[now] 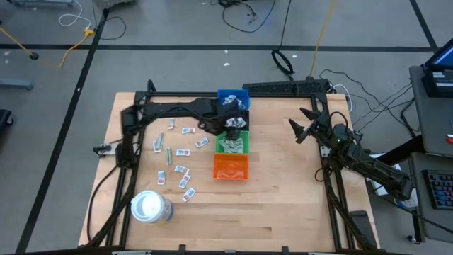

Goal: Pick & Place First Aid Supplies
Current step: Put the green bandage into the green bin

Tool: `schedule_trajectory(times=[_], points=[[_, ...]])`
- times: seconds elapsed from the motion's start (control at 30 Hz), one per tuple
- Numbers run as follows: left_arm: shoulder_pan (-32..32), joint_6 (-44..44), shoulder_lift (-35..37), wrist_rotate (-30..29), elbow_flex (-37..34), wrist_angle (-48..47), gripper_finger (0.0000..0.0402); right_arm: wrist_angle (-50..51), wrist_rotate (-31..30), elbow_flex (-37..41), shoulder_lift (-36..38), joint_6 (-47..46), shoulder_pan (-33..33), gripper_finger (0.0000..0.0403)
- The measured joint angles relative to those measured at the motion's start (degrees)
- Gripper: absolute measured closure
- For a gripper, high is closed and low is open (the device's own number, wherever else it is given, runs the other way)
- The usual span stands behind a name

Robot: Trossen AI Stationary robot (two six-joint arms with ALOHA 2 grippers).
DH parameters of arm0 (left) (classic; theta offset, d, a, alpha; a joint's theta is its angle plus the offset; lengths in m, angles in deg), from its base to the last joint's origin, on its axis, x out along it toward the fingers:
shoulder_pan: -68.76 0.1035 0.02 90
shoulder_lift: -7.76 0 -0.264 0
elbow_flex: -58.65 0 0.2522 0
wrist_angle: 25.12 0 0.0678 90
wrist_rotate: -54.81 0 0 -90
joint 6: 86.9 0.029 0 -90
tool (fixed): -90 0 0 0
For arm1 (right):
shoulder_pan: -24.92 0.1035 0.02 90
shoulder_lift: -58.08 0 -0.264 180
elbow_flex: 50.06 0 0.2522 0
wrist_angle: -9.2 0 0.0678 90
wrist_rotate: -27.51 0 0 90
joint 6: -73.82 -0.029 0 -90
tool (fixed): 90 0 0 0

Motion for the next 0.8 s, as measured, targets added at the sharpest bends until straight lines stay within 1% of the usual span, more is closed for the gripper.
schedule_trajectory(times=[0.1, 0.23, 0.43, 0.63, 0.7, 0.8], points=[[-0.4, -5.0, 5.9, -2.1, -8.6, 1.8, 0.0111, 0.0, 0.0, 0.0, 0.0, 0.0, 0.0, 0.0009], [-0.6, -12.1, 13.8, -4.0, -19.1, 2.2, 0.0104, 0.0, 0.0, 0.0, 0.0, 0.0, 0.0, 0.0009], [-0.6, -21.3, 24.6, -3.4, -32.3, 1.9, 0.0088, 0.0, 0.0, 0.0, 0.0, 0.0, 0.0, 0.0009], [-1.1, -28.9, 32.9, -1.5, -41.2, 1.2, 0.0089, 0.0, 0.0, 0.0, 0.0, 0.0, 0.0, 0.0009], [-1.3, -30.6, 34.6, -0.9, -43.1, 1.2, 0.0094, 0.0, 0.0, 0.0, 0.0, 0.0, 0.0, 0.0009], [-1.8, -31.6, 35.2, -0.8, -45.4, 1.4, 0.0104, 0.0, 0.0, 0.0, 0.0, 0.0, 0.0, 0.0009]])
